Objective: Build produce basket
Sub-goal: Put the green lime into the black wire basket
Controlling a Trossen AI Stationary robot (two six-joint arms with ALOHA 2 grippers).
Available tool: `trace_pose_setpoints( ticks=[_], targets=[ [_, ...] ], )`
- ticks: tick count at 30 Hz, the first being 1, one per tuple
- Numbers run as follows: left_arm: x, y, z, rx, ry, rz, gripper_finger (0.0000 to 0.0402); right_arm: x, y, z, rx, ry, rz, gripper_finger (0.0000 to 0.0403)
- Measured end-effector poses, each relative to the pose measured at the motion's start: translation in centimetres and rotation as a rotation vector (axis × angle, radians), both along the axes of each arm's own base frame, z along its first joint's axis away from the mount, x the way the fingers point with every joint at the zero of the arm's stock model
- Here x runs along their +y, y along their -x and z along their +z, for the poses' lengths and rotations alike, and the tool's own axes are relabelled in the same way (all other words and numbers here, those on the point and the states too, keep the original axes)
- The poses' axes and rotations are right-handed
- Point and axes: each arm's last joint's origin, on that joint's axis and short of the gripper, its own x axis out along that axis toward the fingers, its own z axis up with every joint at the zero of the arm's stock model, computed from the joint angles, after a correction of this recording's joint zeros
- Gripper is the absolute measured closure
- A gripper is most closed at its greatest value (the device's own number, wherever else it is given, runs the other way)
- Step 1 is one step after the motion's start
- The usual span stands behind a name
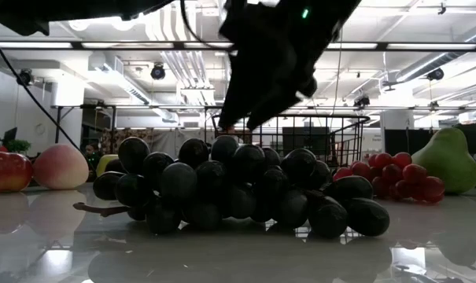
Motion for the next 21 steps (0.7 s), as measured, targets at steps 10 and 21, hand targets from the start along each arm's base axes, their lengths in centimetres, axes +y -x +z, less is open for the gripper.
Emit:
trace_pose_setpoints(
  ticks=[10,21],
  targets=[
    [0.1,1.0,0.0,-0.031,0.007,-0.001,0.0130,-1.1,-0.6,-1.8,0.018,0.008,-0.083,0.0040],
    [0.1,1.0,-0.2,-0.029,0.008,-0.001,0.0130,-1.4,-1.2,-3.9,0.052,0.016,-0.103,0.0074]
  ],
)
